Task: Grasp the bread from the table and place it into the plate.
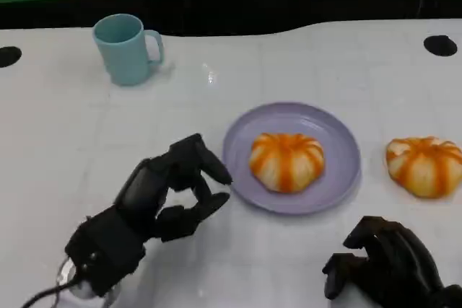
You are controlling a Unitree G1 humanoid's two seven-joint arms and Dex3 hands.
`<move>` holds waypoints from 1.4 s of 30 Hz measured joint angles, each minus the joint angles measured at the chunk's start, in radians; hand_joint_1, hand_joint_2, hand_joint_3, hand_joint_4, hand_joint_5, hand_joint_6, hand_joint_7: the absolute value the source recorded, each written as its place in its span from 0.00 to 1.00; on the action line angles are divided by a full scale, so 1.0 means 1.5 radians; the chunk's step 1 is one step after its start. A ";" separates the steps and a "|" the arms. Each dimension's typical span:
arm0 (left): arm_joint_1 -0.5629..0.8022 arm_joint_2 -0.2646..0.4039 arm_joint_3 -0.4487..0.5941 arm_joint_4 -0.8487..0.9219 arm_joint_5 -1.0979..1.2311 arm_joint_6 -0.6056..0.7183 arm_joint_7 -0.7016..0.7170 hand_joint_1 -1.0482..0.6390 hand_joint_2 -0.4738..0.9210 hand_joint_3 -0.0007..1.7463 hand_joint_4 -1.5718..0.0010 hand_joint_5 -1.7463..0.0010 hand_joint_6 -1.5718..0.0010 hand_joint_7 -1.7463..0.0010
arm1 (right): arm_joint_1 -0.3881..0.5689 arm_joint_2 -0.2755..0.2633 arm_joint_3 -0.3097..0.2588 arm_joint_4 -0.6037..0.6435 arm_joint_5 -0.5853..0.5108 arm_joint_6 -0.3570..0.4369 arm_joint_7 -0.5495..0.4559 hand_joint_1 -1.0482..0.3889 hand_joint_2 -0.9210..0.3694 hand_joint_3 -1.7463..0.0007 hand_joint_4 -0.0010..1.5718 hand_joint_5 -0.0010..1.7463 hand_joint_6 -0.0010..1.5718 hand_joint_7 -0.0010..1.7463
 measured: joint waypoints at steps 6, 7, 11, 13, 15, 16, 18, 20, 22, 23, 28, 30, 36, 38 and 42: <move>0.049 -0.024 0.029 -0.066 -0.103 0.083 -0.070 0.19 1.00 0.23 0.56 0.00 0.69 0.00 | -0.002 0.000 0.000 0.001 0.000 0.000 0.010 0.02 0.17 1.00 1.00 0.41 1.00 0.21; 0.057 -0.029 0.030 -0.076 -0.117 0.100 -0.082 0.19 1.00 0.22 0.54 0.00 0.68 0.00 | -0.002 0.000 0.000 0.002 0.000 0.000 0.011 0.01 0.16 1.00 1.00 0.41 1.00 0.21; 0.099 -0.056 0.055 -0.109 -0.222 0.167 -0.160 0.18 1.00 0.21 0.50 0.00 0.64 0.00 | -0.002 0.000 0.001 0.002 -0.002 -0.001 0.012 0.01 0.16 1.00 1.00 0.42 1.00 0.21; 0.116 -0.061 0.069 -0.125 -0.256 0.204 -0.182 0.18 1.00 0.20 0.47 0.00 0.63 0.00 | -0.002 0.000 0.001 0.002 -0.003 -0.002 0.012 0.01 0.16 1.00 1.00 0.42 1.00 0.22; 0.130 -0.061 0.081 -0.146 -0.280 0.243 -0.192 0.18 1.00 0.19 0.46 0.00 0.62 0.00 | -0.002 0.000 0.002 0.001 -0.005 -0.005 0.011 0.01 0.16 1.00 1.00 0.42 1.00 0.22; 0.136 -0.061 0.087 -0.158 -0.290 0.259 -0.197 0.18 1.00 0.18 0.45 0.00 0.61 0.00 | -0.002 0.000 0.003 0.001 -0.006 -0.006 0.011 0.01 0.16 1.00 1.00 0.42 1.00 0.22; 0.148 -0.062 0.097 -0.177 -0.312 0.294 -0.210 0.18 1.00 0.17 0.44 0.00 0.60 0.00 | -0.001 0.000 0.004 -0.001 -0.007 -0.008 0.010 0.01 0.16 1.00 1.00 0.42 1.00 0.21; 0.156 -0.063 0.102 -0.185 -0.317 0.318 -0.214 0.18 1.00 0.17 0.43 0.00 0.59 0.00 | -0.001 0.000 0.005 -0.001 -0.007 -0.008 0.010 0.01 0.17 1.00 1.00 0.42 1.00 0.21; 0.167 -0.065 0.105 -0.197 -0.324 0.341 -0.215 0.20 1.00 0.17 0.43 0.00 0.59 0.00 | 0.001 0.000 0.005 -0.004 -0.007 -0.008 0.010 0.02 0.16 1.00 1.00 0.42 1.00 0.20; 0.173 -0.068 0.108 -0.202 -0.326 0.349 -0.215 0.21 1.00 0.18 0.43 0.00 0.59 0.00 | 0.003 0.000 0.004 -0.006 -0.007 -0.008 0.010 0.02 0.16 1.00 1.00 0.42 1.00 0.20; 0.181 -0.072 0.121 -0.206 -0.330 0.364 -0.230 0.20 1.00 0.19 0.44 0.00 0.60 0.00 | 0.010 0.000 0.004 -0.017 -0.005 -0.006 0.010 0.02 0.16 1.00 1.00 0.42 1.00 0.20; 0.181 -0.074 0.124 -0.205 -0.329 0.363 -0.240 0.19 1.00 0.18 0.44 0.00 0.60 0.00 | 0.013 -0.001 0.004 -0.020 -0.004 -0.004 0.010 0.02 0.16 1.00 1.00 0.42 1.00 0.20; 0.179 -0.077 0.131 -0.190 -0.323 0.358 -0.260 0.18 1.00 0.16 0.44 0.00 0.59 0.00 | 0.013 -0.004 0.001 -0.021 -0.002 0.001 0.010 0.03 0.16 1.00 1.00 0.41 1.00 0.20; 0.173 -0.078 0.135 -0.176 -0.323 0.357 -0.267 0.18 1.00 0.15 0.44 0.00 0.59 0.00 | 0.013 -0.004 0.000 -0.020 -0.002 0.001 0.010 0.03 0.16 1.00 1.00 0.41 1.00 0.19; 0.167 -0.083 0.147 -0.171 -0.322 0.352 -0.271 0.18 1.00 0.14 0.43 0.00 0.58 0.00 | 0.012 -0.004 -0.002 -0.013 -0.004 -0.002 0.010 0.01 0.15 1.00 1.00 0.42 1.00 0.20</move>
